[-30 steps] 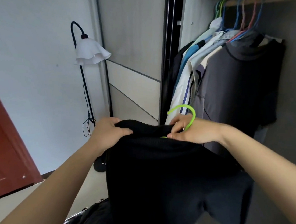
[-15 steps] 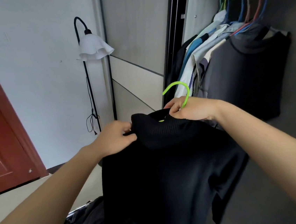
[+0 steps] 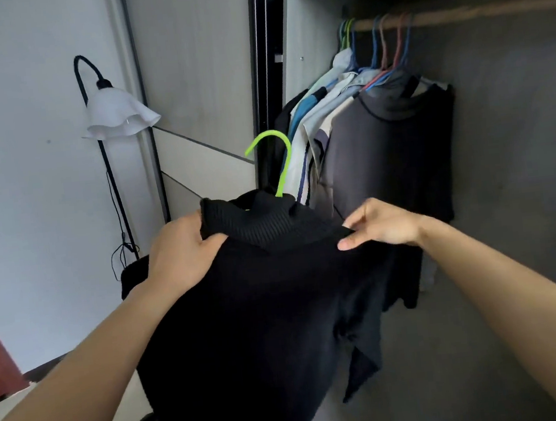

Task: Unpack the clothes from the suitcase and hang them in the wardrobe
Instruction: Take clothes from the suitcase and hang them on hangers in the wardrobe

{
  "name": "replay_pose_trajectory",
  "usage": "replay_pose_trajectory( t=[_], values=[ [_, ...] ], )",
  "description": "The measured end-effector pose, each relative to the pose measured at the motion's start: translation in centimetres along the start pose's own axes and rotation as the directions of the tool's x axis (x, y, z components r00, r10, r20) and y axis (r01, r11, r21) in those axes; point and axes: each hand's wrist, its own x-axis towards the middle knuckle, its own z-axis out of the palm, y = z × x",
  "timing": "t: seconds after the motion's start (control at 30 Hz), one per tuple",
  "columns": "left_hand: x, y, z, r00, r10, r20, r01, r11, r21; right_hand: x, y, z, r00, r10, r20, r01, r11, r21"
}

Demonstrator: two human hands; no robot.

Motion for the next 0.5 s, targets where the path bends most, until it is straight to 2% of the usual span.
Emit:
replay_pose_trajectory(
  t=[0.1,0.2,0.3,0.4,0.5],
  values=[
    [0.7,0.5,-0.1,0.999,0.031,0.008,-0.031,0.999,-0.01,-1.7,3.2,-1.1,0.987,0.1,-0.124,-0.098,0.995,0.022],
    [1.2,1.0,1.0,0.998,0.053,0.029,-0.052,0.998,-0.031,-3.2,2.9,-2.1,0.986,0.144,-0.08,-0.145,0.989,-0.011],
    [2.1,2.0,2.0,0.994,0.075,0.085,-0.061,0.987,-0.15,-4.3,0.3,-3.4,0.997,0.064,-0.046,-0.058,0.993,0.107],
    [3.1,4.1,3.4,0.976,0.142,0.165,-0.084,0.945,-0.317,-5.1,-2.8,-3.5,1.0,0.0,0.024,-0.005,0.976,0.22],
    [3.8,5.4,5.8,0.93,0.198,0.309,-0.095,0.944,-0.316,-5.3,-4.4,-3.1,0.962,0.09,0.256,-0.12,0.988,0.102]
  ],
)
